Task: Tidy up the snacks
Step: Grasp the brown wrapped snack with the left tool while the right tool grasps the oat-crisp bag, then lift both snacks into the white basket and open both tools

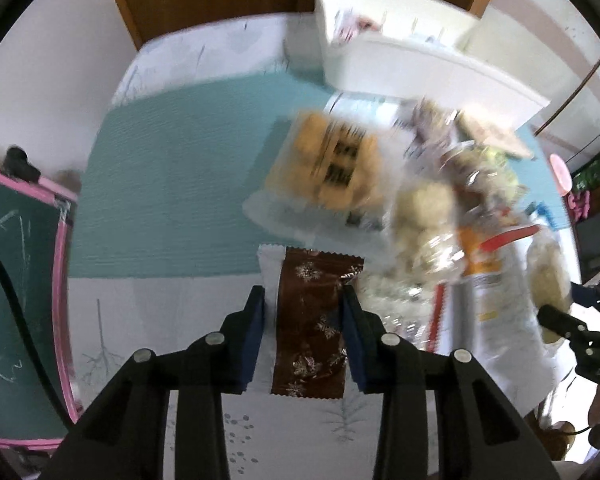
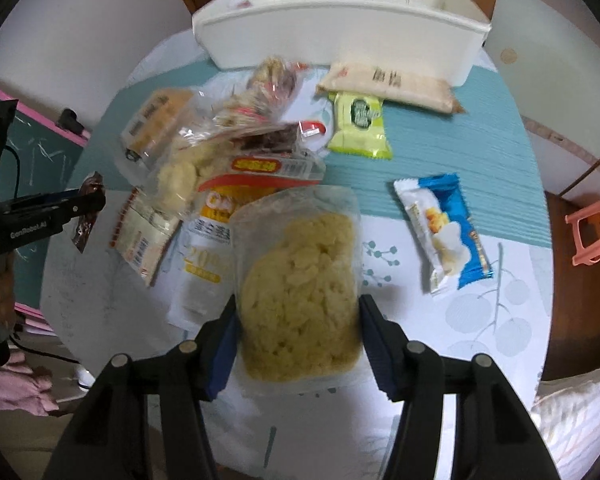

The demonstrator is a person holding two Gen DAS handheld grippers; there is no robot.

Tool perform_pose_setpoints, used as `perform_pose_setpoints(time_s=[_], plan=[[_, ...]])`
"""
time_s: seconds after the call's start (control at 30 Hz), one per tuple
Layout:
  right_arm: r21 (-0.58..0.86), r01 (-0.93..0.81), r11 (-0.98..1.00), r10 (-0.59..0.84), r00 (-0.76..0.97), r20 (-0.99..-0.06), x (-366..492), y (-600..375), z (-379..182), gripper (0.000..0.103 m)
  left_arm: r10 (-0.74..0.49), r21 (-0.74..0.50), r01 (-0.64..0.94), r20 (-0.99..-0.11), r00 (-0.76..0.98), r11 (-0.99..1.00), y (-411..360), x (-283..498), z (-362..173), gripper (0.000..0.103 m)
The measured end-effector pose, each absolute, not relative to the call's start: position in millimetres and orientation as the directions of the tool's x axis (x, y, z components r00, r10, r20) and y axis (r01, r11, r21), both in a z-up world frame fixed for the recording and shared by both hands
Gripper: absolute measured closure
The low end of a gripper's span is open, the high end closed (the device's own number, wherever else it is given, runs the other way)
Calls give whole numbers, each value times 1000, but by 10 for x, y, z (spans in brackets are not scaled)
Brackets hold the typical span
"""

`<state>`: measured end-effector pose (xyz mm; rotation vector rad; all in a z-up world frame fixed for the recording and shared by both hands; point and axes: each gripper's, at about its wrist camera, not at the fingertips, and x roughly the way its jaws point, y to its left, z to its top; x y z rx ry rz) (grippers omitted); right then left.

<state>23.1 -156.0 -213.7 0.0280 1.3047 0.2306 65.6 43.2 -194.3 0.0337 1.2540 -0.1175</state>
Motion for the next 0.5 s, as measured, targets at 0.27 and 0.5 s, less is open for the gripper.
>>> perform_pose_setpoints(time_s=[0.27, 0.5], plan=[[224, -147, 964, 263, 355, -897, 260, -1603, -1544, 46, -140, -59, 196, -892, 430, 979, 61, 781, -1216, 68], [258, -148, 955, 298, 469, -831, 717, -1655, -962, 46, -174, -30, 273, -835, 522, 962, -359, 1316, -590, 68]])
